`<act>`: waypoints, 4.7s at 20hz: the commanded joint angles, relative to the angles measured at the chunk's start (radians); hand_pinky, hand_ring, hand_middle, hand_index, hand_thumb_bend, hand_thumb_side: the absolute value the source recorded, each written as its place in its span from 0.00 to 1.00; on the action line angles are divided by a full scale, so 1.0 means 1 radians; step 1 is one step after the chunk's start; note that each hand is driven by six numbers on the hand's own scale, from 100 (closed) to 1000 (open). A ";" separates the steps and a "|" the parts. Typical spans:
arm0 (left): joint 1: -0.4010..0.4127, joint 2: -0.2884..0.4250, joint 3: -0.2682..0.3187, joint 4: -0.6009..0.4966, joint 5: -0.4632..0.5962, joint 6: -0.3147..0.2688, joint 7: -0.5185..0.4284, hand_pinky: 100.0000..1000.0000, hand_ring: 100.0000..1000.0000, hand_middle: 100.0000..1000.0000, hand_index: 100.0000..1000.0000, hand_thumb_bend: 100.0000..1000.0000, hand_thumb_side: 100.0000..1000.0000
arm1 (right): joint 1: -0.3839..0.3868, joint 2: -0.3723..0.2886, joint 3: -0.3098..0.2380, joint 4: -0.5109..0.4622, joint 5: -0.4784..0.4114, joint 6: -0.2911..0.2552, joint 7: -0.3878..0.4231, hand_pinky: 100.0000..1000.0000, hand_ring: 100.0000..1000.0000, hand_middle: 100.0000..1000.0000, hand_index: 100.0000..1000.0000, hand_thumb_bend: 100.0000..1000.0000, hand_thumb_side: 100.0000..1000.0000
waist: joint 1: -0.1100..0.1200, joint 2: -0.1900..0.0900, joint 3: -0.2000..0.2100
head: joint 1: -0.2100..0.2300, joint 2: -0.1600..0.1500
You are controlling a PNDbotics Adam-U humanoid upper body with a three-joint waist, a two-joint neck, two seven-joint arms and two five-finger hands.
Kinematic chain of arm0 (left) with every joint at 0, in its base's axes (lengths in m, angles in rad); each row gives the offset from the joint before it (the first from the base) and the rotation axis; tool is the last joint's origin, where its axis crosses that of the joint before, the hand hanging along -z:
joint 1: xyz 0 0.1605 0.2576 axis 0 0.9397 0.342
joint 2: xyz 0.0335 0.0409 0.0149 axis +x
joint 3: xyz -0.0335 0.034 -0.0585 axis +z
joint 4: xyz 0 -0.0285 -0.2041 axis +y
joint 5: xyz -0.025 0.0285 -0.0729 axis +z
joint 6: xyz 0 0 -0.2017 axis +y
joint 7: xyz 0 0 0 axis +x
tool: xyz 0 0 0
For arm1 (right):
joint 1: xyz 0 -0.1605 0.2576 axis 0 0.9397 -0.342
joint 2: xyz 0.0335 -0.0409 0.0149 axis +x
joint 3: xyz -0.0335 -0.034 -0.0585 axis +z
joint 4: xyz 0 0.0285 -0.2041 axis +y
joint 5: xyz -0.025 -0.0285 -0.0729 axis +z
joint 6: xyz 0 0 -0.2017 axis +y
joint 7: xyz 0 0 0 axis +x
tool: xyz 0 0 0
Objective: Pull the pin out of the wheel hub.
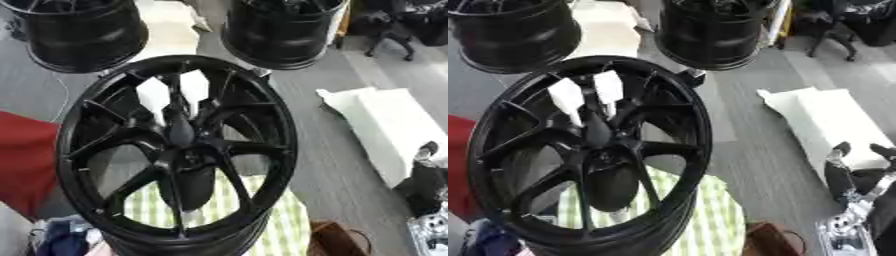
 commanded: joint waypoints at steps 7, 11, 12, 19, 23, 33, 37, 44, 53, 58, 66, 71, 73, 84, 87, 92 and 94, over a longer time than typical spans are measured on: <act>-0.330 0.125 -0.383 0.339 -0.086 -0.560 -0.393 0.70 0.62 0.70 0.93 0.14 0.46 | 0.011 -0.043 0.003 -0.003 0.014 0.027 -0.033 0.05 0.35 0.77 0.63 0.23 0.06 | 0.022 -0.034 -0.019 | -0.005 0.000; -0.428 0.064 -0.530 0.401 -0.222 -0.607 -0.406 0.71 0.60 0.70 0.93 0.18 0.46 | 0.014 -0.047 0.000 -0.002 0.016 0.026 -0.033 0.05 0.35 0.77 0.63 0.23 0.06 | 0.032 -0.038 -0.025 | -0.007 0.000; -0.443 0.050 -0.559 0.405 -0.245 -0.608 -0.406 0.71 0.60 0.70 0.93 0.19 0.46 | 0.014 -0.048 0.000 -0.002 0.017 0.025 -0.033 0.05 0.35 0.77 0.63 0.23 0.06 | 0.034 -0.039 -0.027 | -0.008 0.000; -0.488 0.006 -0.698 0.425 -0.369 -0.610 -0.406 0.72 0.60 0.69 0.91 0.22 0.38 | 0.016 -0.054 -0.007 0.001 0.021 0.021 -0.033 0.05 0.35 0.77 0.63 0.23 0.06 | 0.050 -0.045 -0.033 | -0.015 -0.003; -0.484 0.014 -0.728 0.443 -0.421 -0.610 -0.406 0.70 0.55 0.67 0.88 0.26 0.36 | 0.019 -0.058 -0.014 0.000 0.024 0.022 -0.033 0.06 0.35 0.77 0.63 0.23 0.06 | 0.059 -0.049 -0.030 | -0.018 -0.002; -0.490 0.003 -0.776 0.461 -0.538 -0.610 -0.406 0.70 0.53 0.69 0.86 0.27 0.22 | 0.020 -0.061 -0.016 0.002 0.026 0.021 -0.033 0.06 0.35 0.77 0.63 0.23 0.06 | 0.063 -0.054 -0.027 | -0.021 -0.004; -0.486 0.003 -0.783 0.474 -0.552 -0.610 -0.406 0.70 0.53 0.70 0.87 0.27 0.21 | 0.020 -0.062 -0.016 0.003 0.027 0.022 -0.033 0.06 0.35 0.77 0.63 0.23 0.06 | 0.064 -0.054 -0.029 | -0.023 -0.002; -0.484 0.000 -0.781 0.515 -0.607 -0.610 -0.406 0.70 0.52 0.71 0.87 0.29 0.20 | 0.020 -0.064 -0.016 0.002 0.029 0.024 -0.033 0.06 0.35 0.77 0.63 0.23 0.06 | 0.066 -0.055 -0.031 | -0.025 -0.004; -0.477 -0.027 -0.802 0.562 -0.617 -0.610 -0.406 0.68 0.51 0.67 0.85 0.24 0.18 | 0.019 -0.064 -0.014 0.003 0.026 0.024 -0.033 0.05 0.35 0.77 0.63 0.23 0.06 | 0.065 -0.053 -0.034 | -0.023 -0.005; -0.471 -0.044 -0.816 0.588 -0.614 -0.610 -0.406 0.66 0.48 0.57 0.78 0.15 0.12 | 0.020 -0.063 -0.012 0.003 0.024 0.024 -0.033 0.05 0.35 0.77 0.63 0.24 0.06 | 0.062 -0.052 -0.038 | -0.022 -0.004; -0.481 -0.060 -0.786 0.621 -0.587 -0.610 -0.406 0.58 0.36 0.35 0.60 0.00 0.03 | 0.020 -0.061 -0.013 0.004 0.022 0.024 -0.033 0.05 0.35 0.77 0.63 0.24 0.06 | 0.060 -0.050 -0.038 | -0.021 -0.002; -0.509 -0.062 -0.744 0.577 -0.511 -0.610 -0.406 0.59 0.36 0.34 0.59 0.00 0.04 | 0.022 -0.060 -0.015 0.005 0.021 0.024 -0.033 0.05 0.35 0.77 0.63 0.23 0.06 | 0.059 -0.053 -0.037 | -0.021 0.000; -0.526 -0.060 -0.720 0.555 -0.477 -0.610 -0.406 0.59 0.36 0.34 0.59 0.00 0.04 | 0.022 -0.060 -0.016 0.005 0.022 0.024 -0.033 0.05 0.35 0.77 0.63 0.24 0.06 | 0.059 -0.055 -0.035 | -0.021 0.001; -0.505 0.086 -0.521 0.477 -0.328 -0.610 -0.406 0.59 0.35 0.33 0.59 0.00 0.03 | 0.027 -0.061 -0.027 0.009 0.023 0.024 -0.033 0.05 0.35 0.77 0.63 0.24 0.06 | 0.065 -0.063 -0.016 | -0.030 0.002; -0.415 0.180 -0.445 0.453 -0.277 -0.610 -0.406 0.58 0.34 0.32 0.58 0.00 0.03 | 0.027 -0.060 -0.031 0.008 0.024 0.024 -0.033 0.05 0.35 0.77 0.63 0.24 0.06 | 0.065 -0.061 -0.008 | -0.037 0.003; -0.222 0.301 -0.342 0.437 -0.233 -0.608 -0.406 0.57 0.35 0.33 0.59 0.00 0.03 | 0.027 -0.060 -0.037 0.004 0.025 0.028 -0.033 0.05 0.35 0.77 0.63 0.24 0.06 | 0.063 -0.058 0.006 | -0.043 0.006; -0.149 0.320 -0.317 0.434 -0.248 -0.609 -0.406 0.58 0.38 0.36 0.63 0.00 0.00 | 0.027 -0.059 -0.036 0.004 0.025 0.030 -0.033 0.05 0.35 0.77 0.63 0.24 0.06 | 0.061 -0.058 0.012 | -0.046 0.007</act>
